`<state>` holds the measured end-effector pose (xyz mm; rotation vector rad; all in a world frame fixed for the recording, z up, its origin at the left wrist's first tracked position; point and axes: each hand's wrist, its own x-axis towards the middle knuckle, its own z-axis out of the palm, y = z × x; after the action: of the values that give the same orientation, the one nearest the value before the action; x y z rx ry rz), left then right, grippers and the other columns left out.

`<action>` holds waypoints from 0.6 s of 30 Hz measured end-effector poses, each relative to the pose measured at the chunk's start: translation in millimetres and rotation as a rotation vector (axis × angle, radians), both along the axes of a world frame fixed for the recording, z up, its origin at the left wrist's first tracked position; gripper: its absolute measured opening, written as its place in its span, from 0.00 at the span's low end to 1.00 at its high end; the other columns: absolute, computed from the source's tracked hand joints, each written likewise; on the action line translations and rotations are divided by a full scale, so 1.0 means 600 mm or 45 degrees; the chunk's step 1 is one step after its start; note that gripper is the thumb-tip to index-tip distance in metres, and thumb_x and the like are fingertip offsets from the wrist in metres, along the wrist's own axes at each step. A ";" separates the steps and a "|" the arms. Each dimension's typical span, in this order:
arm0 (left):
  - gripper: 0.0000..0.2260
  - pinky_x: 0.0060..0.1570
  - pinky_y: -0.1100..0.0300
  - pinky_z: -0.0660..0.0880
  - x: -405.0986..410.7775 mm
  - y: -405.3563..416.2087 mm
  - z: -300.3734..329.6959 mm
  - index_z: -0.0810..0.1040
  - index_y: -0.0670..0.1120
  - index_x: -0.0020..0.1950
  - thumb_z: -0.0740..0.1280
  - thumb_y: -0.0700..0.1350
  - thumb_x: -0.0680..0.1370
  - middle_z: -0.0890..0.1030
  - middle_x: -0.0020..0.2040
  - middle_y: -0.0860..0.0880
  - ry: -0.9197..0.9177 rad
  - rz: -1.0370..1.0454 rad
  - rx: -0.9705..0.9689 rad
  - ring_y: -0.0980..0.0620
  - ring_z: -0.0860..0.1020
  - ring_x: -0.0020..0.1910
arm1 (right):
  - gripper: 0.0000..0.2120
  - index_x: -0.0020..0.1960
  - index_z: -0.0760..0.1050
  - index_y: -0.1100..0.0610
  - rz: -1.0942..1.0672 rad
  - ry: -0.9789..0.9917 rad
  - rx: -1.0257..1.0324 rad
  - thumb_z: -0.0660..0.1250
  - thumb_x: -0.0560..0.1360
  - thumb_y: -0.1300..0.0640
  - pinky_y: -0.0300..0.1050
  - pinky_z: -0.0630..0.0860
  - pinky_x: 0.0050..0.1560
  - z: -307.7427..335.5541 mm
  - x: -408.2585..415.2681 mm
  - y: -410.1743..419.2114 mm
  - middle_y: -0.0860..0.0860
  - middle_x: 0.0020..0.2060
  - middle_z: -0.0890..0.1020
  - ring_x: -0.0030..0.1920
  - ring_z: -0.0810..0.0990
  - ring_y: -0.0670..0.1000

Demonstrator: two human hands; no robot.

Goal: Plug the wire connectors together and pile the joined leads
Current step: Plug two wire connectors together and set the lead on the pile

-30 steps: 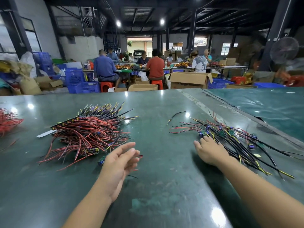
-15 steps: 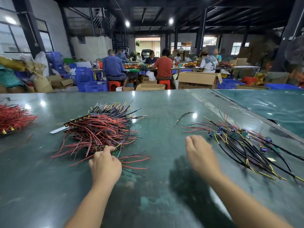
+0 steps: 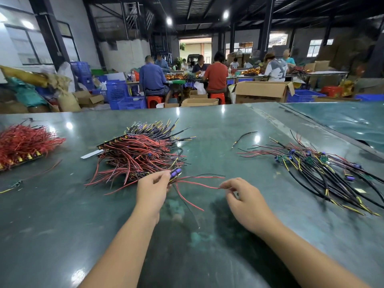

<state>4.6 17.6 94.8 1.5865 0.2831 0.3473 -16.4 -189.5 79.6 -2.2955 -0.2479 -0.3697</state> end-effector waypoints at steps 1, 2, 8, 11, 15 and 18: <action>0.07 0.37 0.62 0.75 -0.002 -0.007 0.004 0.82 0.42 0.49 0.64 0.38 0.79 0.82 0.36 0.50 -0.021 -0.116 -0.219 0.54 0.78 0.34 | 0.11 0.51 0.79 0.53 0.001 0.015 0.022 0.60 0.77 0.64 0.30 0.65 0.46 -0.002 0.000 0.001 0.43 0.47 0.78 0.48 0.75 0.44; 0.07 0.35 0.65 0.76 -0.007 -0.012 0.008 0.81 0.41 0.48 0.62 0.38 0.80 0.83 0.36 0.49 -0.026 -0.230 -0.392 0.56 0.79 0.32 | 0.11 0.50 0.78 0.53 -0.003 0.033 0.063 0.60 0.76 0.64 0.27 0.66 0.45 -0.003 0.000 0.001 0.44 0.47 0.79 0.47 0.76 0.44; 0.07 0.31 0.67 0.77 -0.026 -0.039 0.019 0.80 0.43 0.46 0.62 0.38 0.78 0.84 0.38 0.42 0.063 -0.557 -0.743 0.57 0.79 0.29 | 0.08 0.46 0.78 0.50 0.046 0.154 0.543 0.63 0.78 0.60 0.35 0.74 0.47 0.013 -0.002 0.001 0.48 0.42 0.83 0.46 0.81 0.46; 0.08 0.31 0.67 0.77 -0.032 -0.046 0.017 0.82 0.43 0.44 0.63 0.38 0.77 0.85 0.39 0.42 0.059 -0.677 -0.664 0.57 0.80 0.30 | 0.08 0.50 0.80 0.54 0.224 0.284 0.858 0.62 0.79 0.57 0.39 0.77 0.47 0.025 -0.010 0.009 0.51 0.45 0.83 0.44 0.82 0.47; 0.09 0.35 0.67 0.77 -0.034 -0.047 0.006 0.83 0.41 0.50 0.67 0.44 0.74 0.84 0.43 0.45 0.091 -0.853 -0.479 0.58 0.79 0.34 | 0.06 0.50 0.81 0.59 0.337 0.300 0.902 0.66 0.77 0.60 0.41 0.77 0.50 0.026 -0.015 0.014 0.55 0.43 0.84 0.42 0.80 0.47; 0.11 0.39 0.67 0.77 -0.032 -0.045 0.003 0.84 0.42 0.49 0.70 0.46 0.70 0.84 0.44 0.46 0.072 -0.928 -0.477 0.57 0.80 0.38 | 0.06 0.49 0.80 0.63 0.364 0.294 0.985 0.68 0.74 0.63 0.42 0.76 0.51 0.027 -0.013 0.013 0.57 0.43 0.84 0.44 0.80 0.49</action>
<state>-14.7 -9.3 96.8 1.2275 -0.1882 -0.3030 -24.1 -181.8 95.7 -1.4953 -0.2551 -0.0302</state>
